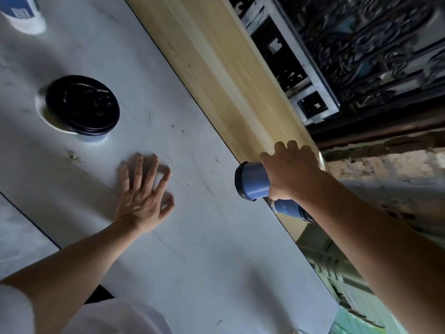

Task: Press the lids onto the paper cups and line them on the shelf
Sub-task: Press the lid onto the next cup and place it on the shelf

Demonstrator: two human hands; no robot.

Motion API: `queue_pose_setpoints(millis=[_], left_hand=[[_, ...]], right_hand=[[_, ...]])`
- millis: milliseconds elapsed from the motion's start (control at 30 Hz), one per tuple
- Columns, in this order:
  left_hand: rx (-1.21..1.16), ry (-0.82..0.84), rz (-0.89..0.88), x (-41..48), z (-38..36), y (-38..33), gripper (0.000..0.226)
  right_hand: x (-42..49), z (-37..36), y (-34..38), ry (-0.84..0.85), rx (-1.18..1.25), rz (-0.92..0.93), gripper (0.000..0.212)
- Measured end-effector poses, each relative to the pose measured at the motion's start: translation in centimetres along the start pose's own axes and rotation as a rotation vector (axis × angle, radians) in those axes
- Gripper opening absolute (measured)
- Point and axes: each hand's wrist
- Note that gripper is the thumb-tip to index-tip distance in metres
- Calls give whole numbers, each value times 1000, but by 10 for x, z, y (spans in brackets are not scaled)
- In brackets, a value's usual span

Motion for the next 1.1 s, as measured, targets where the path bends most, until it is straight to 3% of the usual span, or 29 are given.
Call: queue_pose_setpoints(millis=[167,500,1100], left_hand=[[-4,-61,-15,-2,0,-2,73],[2,-68,15,-6,7,-6,69],[26,-66,11,-2,-5,0,75]], right_hand=[[-16,5,5,-135,-137,-88,47],[-46,4,-3,-125,-132,-115,44],[-21,5,-5,-131,-137,-76,43]])
Point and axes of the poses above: each hand's wrist, its own x-axis towards the middle knuckle, its own z-axis out of the back of the hand, y = z × x, and after that the axes turned 10 degrees about -x, right-handed
